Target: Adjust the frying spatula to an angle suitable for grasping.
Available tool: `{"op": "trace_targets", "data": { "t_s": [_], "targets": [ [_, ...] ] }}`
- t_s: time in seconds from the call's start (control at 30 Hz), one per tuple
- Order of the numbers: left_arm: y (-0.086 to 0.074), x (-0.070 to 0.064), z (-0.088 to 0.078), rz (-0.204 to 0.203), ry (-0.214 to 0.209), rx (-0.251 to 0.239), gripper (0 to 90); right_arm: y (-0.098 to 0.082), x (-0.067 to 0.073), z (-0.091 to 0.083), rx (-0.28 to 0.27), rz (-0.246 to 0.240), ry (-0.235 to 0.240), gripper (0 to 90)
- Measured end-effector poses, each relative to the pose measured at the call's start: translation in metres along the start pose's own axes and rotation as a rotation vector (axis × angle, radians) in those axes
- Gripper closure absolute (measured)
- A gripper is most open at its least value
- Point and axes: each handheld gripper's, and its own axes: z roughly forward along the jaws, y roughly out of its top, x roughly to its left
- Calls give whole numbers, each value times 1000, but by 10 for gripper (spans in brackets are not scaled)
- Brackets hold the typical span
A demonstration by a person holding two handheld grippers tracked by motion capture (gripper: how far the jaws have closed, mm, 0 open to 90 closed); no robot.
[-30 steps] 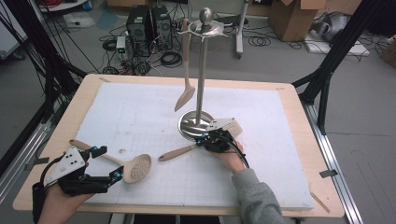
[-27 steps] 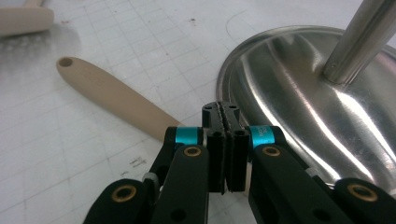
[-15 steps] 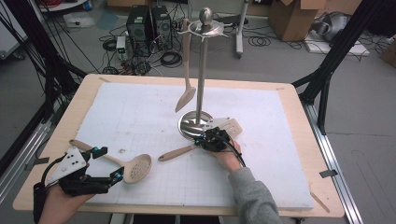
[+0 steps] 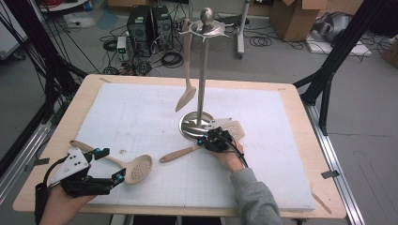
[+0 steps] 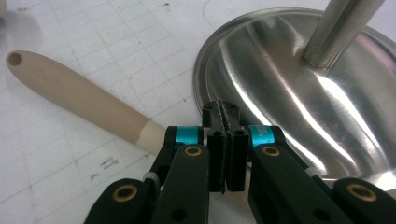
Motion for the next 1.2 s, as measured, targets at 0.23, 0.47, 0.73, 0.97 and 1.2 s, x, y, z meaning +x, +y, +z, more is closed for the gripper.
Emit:
{"op": "trace_targets", "data": {
  "t_s": [0.23,0.47,0.73,0.97,1.2],
  "targets": [
    [0,-1,0,0,-1,0,124,-1,1,-2,13,1,-21,900],
    [0,0,0,2,-2,2,124,-2,2,-3,14,3,-37,900],
    [-2,0,2,-4,-4,8,124,-6,3,-8,15,12,-33,900],
    [-2,-1,3,-2,-7,11,124,-11,2,-14,18,17,-26,900],
    [-2,0,6,0,-11,15,124,-17,2,-23,34,15,-23,900]
  ]
}}
